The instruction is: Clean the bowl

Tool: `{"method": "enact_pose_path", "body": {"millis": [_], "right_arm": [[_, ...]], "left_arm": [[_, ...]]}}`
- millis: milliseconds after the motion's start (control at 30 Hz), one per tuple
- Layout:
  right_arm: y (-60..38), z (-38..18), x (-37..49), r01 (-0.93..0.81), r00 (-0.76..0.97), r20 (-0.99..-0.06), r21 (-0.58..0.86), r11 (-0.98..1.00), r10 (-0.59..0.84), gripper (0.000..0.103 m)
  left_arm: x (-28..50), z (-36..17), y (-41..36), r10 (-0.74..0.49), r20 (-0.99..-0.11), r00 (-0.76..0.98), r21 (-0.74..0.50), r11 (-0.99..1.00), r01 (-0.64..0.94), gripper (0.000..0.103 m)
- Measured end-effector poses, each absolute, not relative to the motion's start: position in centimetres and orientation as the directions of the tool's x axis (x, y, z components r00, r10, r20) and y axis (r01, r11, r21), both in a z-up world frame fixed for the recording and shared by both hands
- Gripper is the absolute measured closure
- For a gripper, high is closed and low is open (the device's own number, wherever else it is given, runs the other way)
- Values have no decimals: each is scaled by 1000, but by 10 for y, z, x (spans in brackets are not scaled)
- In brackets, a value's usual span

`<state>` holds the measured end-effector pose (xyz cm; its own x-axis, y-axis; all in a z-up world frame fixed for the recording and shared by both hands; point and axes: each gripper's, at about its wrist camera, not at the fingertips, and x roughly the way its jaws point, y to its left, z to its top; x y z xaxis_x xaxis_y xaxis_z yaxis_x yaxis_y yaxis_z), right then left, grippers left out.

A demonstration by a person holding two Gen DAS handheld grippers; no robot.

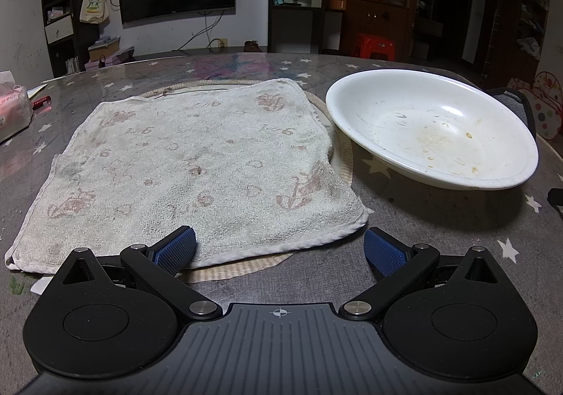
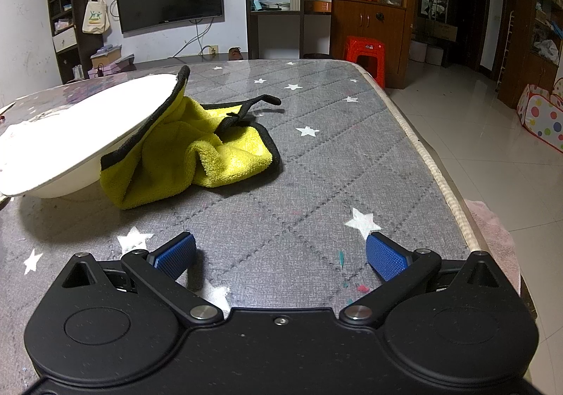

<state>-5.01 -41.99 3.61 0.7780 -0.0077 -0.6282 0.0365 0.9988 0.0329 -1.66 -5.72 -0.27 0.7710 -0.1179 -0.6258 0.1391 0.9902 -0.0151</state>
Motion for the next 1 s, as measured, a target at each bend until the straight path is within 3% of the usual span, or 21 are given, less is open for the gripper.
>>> {"method": "enact_pose_path", "body": {"millis": [1000], "right_arm": [[-416,36,-51,37,778,-628,32,999,-8,0]], "left_arm": [[-16,-3,-57,-118,-626,771,-15,990,139,0]]}}
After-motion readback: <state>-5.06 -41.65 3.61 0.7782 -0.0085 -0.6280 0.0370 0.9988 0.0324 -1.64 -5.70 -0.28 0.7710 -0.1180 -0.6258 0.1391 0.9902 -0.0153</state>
